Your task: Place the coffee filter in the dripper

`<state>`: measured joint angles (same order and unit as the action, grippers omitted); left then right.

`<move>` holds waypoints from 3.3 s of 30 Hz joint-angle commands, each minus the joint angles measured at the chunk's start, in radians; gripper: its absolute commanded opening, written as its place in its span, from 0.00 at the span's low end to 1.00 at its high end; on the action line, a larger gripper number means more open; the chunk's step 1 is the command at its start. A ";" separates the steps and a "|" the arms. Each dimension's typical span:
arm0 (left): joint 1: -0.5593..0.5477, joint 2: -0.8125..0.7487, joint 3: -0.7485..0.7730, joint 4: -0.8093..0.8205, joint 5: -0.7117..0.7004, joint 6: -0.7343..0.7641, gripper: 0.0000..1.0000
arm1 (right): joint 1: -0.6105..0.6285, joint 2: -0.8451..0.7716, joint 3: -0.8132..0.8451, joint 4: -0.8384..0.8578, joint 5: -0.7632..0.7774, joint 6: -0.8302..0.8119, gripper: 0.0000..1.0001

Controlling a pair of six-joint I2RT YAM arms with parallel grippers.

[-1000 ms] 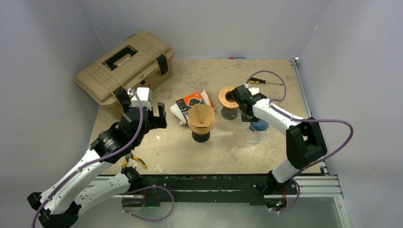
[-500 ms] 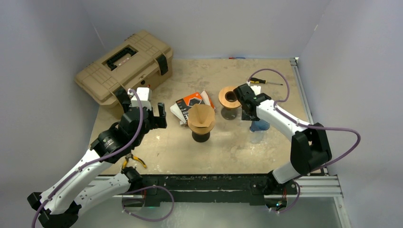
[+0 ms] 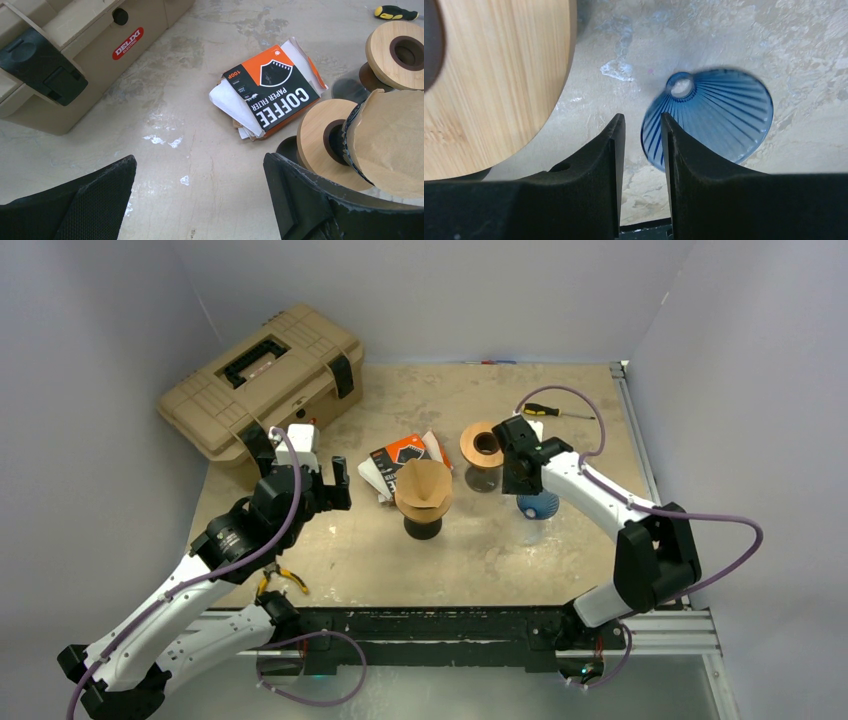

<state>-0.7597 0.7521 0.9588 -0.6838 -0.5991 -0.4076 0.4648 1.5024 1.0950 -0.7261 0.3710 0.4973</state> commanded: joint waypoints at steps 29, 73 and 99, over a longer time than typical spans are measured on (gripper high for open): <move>-0.002 -0.011 0.013 0.003 0.000 0.002 0.99 | -0.206 -0.313 -0.095 0.075 -0.078 0.018 0.45; -0.001 -0.013 0.012 0.008 0.007 0.004 0.99 | -0.463 -0.220 -0.325 0.263 -0.552 0.016 0.28; -0.002 -0.010 0.011 0.009 0.007 0.002 0.99 | -0.462 -0.409 -0.091 0.070 -0.195 0.004 0.00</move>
<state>-0.7597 0.7494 0.9585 -0.6834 -0.5911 -0.4076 0.0055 1.1664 0.8875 -0.6128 0.0105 0.4919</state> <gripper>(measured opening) 0.993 0.021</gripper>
